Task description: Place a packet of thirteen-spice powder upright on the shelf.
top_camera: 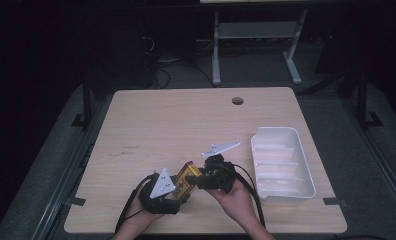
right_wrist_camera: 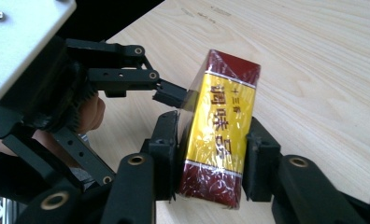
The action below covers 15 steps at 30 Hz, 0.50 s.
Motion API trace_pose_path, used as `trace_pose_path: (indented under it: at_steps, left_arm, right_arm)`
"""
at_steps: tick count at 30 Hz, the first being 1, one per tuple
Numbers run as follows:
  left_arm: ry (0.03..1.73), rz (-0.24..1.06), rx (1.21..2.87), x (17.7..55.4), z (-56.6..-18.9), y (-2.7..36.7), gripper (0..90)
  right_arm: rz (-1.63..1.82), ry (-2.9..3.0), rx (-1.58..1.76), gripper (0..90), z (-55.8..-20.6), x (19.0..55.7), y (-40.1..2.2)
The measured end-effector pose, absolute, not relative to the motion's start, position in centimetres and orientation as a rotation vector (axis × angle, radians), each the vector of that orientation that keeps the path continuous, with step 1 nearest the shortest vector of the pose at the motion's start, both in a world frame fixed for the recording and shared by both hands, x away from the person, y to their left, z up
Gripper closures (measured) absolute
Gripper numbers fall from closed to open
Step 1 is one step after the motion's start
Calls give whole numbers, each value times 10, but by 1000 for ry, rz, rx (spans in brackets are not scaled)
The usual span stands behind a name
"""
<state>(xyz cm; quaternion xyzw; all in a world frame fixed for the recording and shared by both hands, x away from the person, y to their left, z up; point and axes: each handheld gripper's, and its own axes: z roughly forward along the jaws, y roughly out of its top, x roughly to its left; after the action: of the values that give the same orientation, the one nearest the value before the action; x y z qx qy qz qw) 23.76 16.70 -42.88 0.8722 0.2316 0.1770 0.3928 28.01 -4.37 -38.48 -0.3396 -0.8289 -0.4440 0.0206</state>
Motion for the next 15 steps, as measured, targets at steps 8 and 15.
trace_pose_path:
  at_steps: [8, 15]
  left_arm:
    - [608, 397, 2179, 242, -429, 173, 261]
    - [651, 356, 2145, 246, -427, 187, 232]
  right_arm:
    - [-1374, -2637, -999, 685, -376, 279, -40]
    - [-1324, -2686, -975, 685, -370, 280, -45]
